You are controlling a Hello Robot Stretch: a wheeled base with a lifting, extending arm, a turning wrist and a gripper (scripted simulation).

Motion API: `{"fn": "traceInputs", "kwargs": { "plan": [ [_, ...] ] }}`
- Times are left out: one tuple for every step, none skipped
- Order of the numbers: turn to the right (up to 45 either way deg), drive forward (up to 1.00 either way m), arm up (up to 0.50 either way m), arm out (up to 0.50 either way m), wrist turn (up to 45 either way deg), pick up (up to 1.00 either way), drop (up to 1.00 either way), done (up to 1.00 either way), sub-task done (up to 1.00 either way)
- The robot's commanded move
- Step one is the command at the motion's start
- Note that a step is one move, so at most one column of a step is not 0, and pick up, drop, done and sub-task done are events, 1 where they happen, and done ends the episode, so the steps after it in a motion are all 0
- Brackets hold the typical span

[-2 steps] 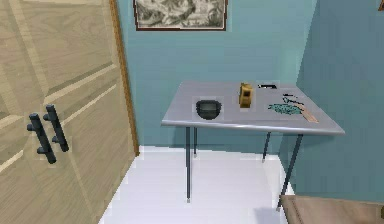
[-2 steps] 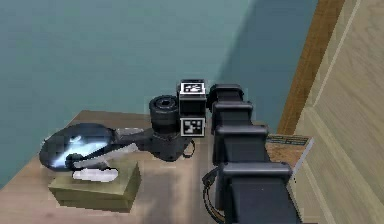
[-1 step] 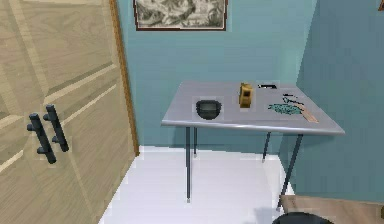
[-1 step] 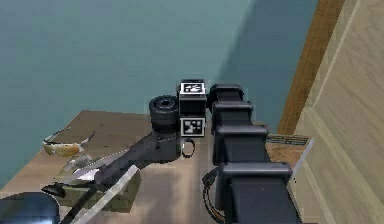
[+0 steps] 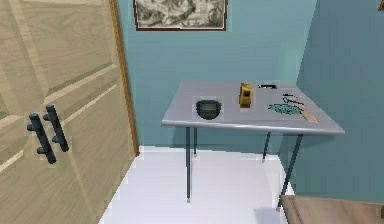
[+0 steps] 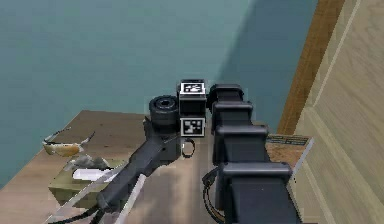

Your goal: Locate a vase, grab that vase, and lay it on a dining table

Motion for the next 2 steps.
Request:
{"fn": "traceInputs", "kwargs": {
  "plan": [
    [0.0, 0.0, 0.0, -0.12, 0.0, 0.0, 0.0, 0.0, 0.0],
    [6.0, 0.0, 0.0, 0.0, 0.0, 0.0, 0.0, 0.0, 0.0]
  ]
}}
